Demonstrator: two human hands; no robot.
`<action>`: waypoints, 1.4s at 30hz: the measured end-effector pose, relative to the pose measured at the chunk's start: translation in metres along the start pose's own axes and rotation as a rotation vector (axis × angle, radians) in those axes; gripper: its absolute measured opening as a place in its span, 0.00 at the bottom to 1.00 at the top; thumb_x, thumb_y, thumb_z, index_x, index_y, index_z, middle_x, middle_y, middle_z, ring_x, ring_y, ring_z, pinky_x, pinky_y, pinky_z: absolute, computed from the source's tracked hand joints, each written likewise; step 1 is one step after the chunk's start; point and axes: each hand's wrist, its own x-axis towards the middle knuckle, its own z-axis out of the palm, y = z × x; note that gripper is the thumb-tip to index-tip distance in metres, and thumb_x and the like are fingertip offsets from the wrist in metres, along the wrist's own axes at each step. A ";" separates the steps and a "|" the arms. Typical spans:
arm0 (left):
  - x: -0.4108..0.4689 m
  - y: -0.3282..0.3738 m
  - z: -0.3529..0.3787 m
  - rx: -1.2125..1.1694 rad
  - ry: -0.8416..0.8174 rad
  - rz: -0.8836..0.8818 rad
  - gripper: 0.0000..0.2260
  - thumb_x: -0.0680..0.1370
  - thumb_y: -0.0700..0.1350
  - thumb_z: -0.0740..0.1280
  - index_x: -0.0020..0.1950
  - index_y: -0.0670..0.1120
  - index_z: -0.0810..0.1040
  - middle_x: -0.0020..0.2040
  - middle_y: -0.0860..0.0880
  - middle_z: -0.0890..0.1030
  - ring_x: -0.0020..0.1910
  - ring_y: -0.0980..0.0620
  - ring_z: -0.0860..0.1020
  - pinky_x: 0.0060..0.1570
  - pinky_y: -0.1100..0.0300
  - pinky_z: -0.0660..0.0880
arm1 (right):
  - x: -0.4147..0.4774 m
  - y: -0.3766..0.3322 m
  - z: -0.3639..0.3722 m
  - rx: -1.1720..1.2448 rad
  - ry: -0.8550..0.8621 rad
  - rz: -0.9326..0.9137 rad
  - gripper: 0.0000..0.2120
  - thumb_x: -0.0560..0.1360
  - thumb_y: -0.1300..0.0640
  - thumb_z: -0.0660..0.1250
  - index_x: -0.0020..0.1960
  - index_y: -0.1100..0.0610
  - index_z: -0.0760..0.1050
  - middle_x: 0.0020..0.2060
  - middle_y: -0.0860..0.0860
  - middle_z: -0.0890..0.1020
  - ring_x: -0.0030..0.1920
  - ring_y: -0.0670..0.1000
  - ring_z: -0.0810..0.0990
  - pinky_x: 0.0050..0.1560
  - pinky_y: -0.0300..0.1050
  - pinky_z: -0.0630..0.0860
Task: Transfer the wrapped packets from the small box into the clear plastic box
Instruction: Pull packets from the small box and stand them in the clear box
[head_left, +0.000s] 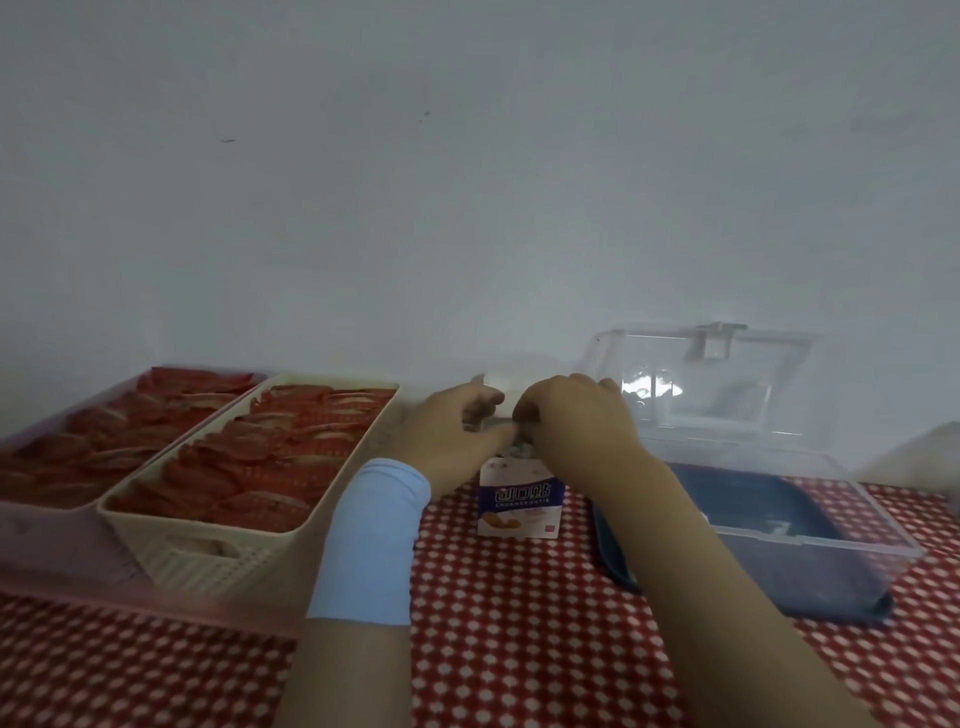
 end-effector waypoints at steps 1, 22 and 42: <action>0.001 0.001 0.000 0.022 0.024 0.002 0.18 0.79 0.51 0.68 0.69 0.52 0.76 0.65 0.56 0.79 0.61 0.58 0.77 0.57 0.66 0.67 | 0.000 0.001 -0.001 0.018 -0.005 0.007 0.09 0.80 0.54 0.66 0.54 0.43 0.83 0.49 0.44 0.83 0.53 0.50 0.77 0.61 0.50 0.68; 0.012 0.012 0.004 -0.484 0.085 0.031 0.14 0.73 0.64 0.70 0.52 0.57 0.83 0.54 0.48 0.85 0.55 0.47 0.82 0.58 0.45 0.79 | -0.013 0.024 -0.040 1.064 0.168 0.017 0.07 0.78 0.61 0.70 0.43 0.52 0.83 0.31 0.45 0.83 0.29 0.37 0.78 0.32 0.28 0.72; 0.002 -0.007 -0.014 -1.112 0.209 -0.158 0.05 0.77 0.40 0.71 0.49 0.38 0.80 0.42 0.46 0.86 0.39 0.48 0.85 0.38 0.60 0.82 | -0.006 -0.002 0.003 0.395 -0.003 -0.064 0.09 0.80 0.54 0.65 0.55 0.47 0.84 0.50 0.45 0.85 0.49 0.48 0.80 0.52 0.48 0.79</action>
